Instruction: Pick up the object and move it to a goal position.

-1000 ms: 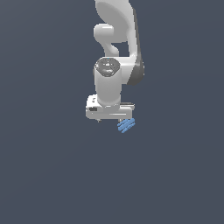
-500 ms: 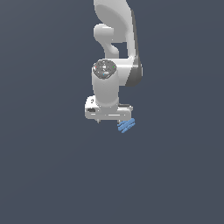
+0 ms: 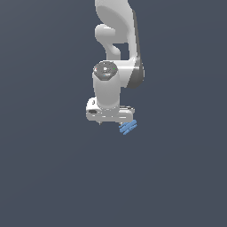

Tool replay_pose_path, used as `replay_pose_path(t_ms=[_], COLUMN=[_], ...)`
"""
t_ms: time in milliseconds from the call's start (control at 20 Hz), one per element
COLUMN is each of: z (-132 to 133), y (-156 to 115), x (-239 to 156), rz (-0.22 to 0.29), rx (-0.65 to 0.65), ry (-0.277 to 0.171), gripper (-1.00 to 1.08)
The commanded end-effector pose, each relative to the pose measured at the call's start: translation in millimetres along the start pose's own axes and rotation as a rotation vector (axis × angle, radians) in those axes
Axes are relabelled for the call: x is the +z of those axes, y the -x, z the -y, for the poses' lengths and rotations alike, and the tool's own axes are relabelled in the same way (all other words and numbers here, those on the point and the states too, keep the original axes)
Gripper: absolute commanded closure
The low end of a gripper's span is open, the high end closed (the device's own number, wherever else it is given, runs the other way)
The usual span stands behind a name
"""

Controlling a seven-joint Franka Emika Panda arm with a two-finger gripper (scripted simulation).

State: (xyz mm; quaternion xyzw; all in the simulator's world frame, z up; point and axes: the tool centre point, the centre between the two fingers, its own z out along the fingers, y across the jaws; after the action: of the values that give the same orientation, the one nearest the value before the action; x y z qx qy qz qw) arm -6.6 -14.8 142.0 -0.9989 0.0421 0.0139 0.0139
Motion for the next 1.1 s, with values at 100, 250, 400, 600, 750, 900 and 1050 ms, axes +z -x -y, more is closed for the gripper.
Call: replay_pose_path(t_ms=[100, 250, 400, 600, 750, 900, 1050], z=[4.8, 9.6, 15.5, 25.2, 33.2, 40.9, 48.4], y=[2.0, 4.2, 6.9, 11.8, 16.0, 20.4, 24.9], x=[3.0, 5.8, 9.4, 15.3, 20.2, 25.0, 29.7], rz=[-0.001, -0.002, -0.003, -0.006, -0.008, -0.011, -0.013], rx=[0.035, 0.072, 0.118, 0.195, 0.26, 0.325, 0.389], ry=[0.001, 0.002, 0.003, 0.005, 0.007, 0.008, 0.009], gripper=[-0.92, -0.92, -0.92, -0.92, -0.92, -0.92, -0.92])
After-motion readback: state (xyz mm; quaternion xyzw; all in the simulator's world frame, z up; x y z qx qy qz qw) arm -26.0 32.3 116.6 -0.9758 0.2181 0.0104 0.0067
